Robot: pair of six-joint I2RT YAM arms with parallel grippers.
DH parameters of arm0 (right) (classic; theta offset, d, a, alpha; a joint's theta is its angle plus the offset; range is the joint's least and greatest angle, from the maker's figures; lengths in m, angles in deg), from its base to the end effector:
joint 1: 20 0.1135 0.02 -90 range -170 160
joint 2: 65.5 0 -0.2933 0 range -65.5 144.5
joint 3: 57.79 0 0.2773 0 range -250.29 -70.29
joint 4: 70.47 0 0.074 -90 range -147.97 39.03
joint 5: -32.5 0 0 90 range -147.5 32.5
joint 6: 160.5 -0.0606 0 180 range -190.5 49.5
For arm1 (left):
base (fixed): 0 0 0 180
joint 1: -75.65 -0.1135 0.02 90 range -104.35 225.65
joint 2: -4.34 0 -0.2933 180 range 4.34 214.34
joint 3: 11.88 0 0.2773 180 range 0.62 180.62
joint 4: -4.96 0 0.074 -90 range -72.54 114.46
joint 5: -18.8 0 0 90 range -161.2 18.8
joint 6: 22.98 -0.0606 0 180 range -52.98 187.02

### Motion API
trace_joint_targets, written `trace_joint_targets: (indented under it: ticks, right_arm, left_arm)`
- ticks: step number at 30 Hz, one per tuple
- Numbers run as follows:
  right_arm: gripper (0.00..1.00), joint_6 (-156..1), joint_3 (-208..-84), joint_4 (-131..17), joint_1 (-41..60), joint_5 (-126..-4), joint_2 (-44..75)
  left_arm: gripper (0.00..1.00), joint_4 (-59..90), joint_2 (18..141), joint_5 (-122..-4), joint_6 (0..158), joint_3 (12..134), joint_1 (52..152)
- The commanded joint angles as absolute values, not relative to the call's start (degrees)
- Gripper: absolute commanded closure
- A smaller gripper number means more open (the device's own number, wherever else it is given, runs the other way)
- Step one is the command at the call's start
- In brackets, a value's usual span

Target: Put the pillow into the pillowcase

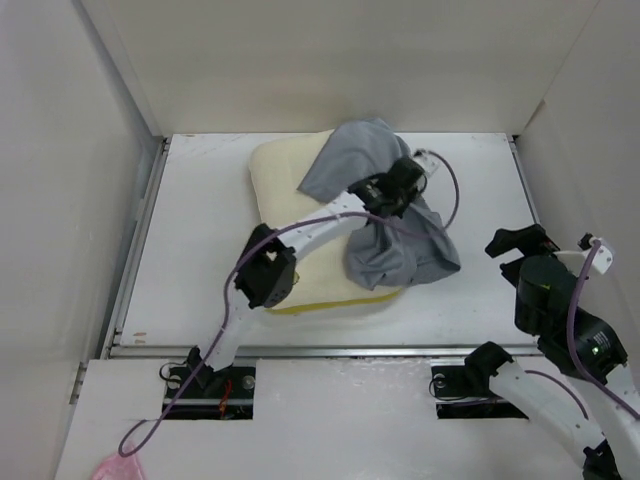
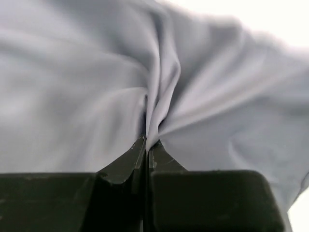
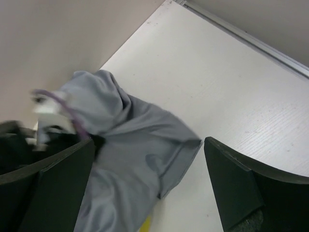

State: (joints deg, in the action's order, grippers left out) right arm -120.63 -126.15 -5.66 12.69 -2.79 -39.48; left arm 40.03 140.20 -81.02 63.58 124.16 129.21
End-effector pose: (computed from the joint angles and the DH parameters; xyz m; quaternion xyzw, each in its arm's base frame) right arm 0.0790 -0.0081 0.3873 0.3644 0.6911 0.0400 0.6229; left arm 0.3751 -0.4906 0.2421 0.3867 0.7952 -0.1265 0.4497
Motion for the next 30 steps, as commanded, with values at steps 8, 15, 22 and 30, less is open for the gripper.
trace_joint_targets:
  ticks: [8,15,22,30]
  right_arm:
    - [0.0,-102.5,-123.6,-27.4,12.9,-16.2,-24.0]
    - [0.0,-91.3,-124.2,-43.2,12.9,-34.5,-8.7]
    - [0.0,-88.5,-127.3,-57.0,13.4,-46.6,11.0]
    - [0.19,-89.8,-134.5,-54.1,13.9,-50.0,34.2]
  left_arm:
    - [1.0,33.1,101.6,-104.2,67.6,125.1,112.1]
    - [1.0,35.2,94.8,-115.9,65.0,134.7,97.2]
    - [1.0,34.2,84.0,-110.6,68.8,119.6,92.8]
    - [1.0,37.3,88.2,-101.3,76.9,110.7,92.3]
